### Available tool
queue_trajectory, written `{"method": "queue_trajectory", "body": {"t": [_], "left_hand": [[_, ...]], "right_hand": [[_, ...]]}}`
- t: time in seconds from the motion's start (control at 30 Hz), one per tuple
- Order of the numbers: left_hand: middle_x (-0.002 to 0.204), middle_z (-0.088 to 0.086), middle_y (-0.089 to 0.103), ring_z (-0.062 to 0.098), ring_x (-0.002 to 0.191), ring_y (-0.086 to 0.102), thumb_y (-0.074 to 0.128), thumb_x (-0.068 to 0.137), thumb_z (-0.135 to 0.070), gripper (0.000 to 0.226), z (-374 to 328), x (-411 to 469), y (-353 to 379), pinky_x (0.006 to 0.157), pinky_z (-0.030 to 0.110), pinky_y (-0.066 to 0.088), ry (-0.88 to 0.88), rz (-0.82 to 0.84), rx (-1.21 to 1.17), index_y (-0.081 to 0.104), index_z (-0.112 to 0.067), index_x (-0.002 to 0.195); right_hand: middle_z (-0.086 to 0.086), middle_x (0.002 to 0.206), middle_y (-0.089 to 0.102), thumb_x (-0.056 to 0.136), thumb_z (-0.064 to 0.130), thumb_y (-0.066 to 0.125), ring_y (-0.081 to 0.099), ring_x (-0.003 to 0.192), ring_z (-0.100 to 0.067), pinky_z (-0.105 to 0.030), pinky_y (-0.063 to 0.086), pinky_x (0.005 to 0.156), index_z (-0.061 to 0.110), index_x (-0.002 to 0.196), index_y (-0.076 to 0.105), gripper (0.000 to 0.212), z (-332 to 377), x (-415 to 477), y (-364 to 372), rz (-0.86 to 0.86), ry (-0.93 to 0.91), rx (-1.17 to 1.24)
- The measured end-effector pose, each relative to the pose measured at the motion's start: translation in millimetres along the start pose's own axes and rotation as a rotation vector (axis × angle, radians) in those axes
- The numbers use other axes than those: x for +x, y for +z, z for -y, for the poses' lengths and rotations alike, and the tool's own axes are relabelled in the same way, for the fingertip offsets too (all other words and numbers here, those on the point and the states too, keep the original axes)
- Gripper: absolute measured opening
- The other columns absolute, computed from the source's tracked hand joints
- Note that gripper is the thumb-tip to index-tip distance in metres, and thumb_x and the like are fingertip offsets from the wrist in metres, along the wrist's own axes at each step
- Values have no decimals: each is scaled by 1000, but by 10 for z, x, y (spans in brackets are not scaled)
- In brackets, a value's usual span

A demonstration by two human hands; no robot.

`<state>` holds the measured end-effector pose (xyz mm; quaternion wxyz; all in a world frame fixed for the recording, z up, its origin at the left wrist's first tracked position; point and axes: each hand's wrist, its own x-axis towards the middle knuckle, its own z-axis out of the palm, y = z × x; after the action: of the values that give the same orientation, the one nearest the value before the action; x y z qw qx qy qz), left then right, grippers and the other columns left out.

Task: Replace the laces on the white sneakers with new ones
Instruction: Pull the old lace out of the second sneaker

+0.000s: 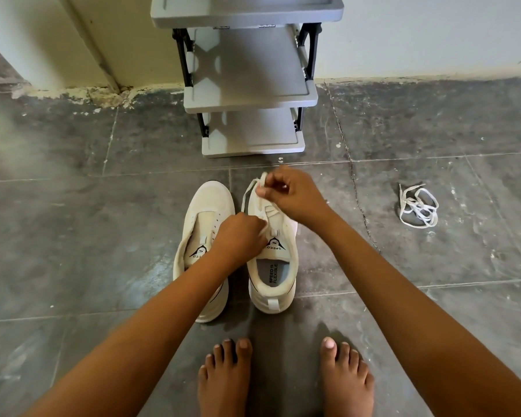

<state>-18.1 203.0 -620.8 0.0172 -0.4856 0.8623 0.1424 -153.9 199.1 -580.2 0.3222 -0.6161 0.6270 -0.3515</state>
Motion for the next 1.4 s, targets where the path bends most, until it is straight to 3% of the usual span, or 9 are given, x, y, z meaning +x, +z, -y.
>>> {"method": "queue_trajectory", "body": {"t": [0.13,0.27,0.53,0.77,0.87,1.0,1.23,1.3,1.4], "left_hand": [[93,13,68,29,88,61,48,93,-30,30,1,-14,-24,69,31,40,-14,-2,-40,67,-9,105],[94,14,68,30,90,61,50,92,-31,32,13,-39,-35,72,33,44,-15,-2,-84,66,-10,109],[92,12,70,27,87,63,53,90,-33,35,41,-31,-19,76,34,48,-41,-4,-162,67,-9,111],[96,12,70,27,91,63,53,90,-38,39,32,-9,-7,81,35,51,-40,15,-126,66,-10,114],[95,12,70,27,90,63,52,91,-38,38,34,-17,-21,79,34,50,-41,14,-113,66,-11,114],[92,12,70,27,88,62,51,91,-36,37,27,-25,-24,76,34,49,-40,16,-109,66,-10,113],[89,12,69,27,83,62,49,92,-35,36,22,-20,-21,73,33,47,-30,11,-108,66,-9,110],[91,12,69,28,85,62,50,92,-35,36,19,-21,-14,73,33,47,-32,20,-86,66,-10,112],[94,13,69,29,89,62,50,92,-36,37,13,-18,-13,75,33,46,-20,23,-64,66,-10,112]], "right_hand": [[-9,97,65,85,18,67,58,81,-13,-15,44,74,8,82,65,10,9,12,-66,-107,38,38],[-7,126,53,83,24,64,52,112,-23,-34,45,89,11,116,61,35,-300,-128,74,258,207,-475],[-11,112,57,87,10,54,59,96,-30,-33,43,70,4,100,66,18,-285,-99,224,98,170,-718],[9,79,59,90,14,61,53,70,3,-12,44,68,11,87,63,5,29,41,-50,-105,50,257],[5,90,64,90,18,60,57,79,-5,-20,42,74,10,94,64,9,-87,47,-57,-121,147,60],[-12,125,54,84,19,62,55,110,-28,-31,44,86,8,117,61,35,-368,-89,109,191,242,-429],[-10,118,55,88,9,54,58,101,-28,-32,45,74,7,105,66,21,-307,-23,203,130,183,-786],[-5,107,60,89,15,58,60,99,-16,-27,45,76,5,99,67,17,-274,12,129,115,110,-634],[7,76,62,88,14,64,59,68,8,-8,46,66,5,84,66,9,60,30,-19,102,87,277]]}}
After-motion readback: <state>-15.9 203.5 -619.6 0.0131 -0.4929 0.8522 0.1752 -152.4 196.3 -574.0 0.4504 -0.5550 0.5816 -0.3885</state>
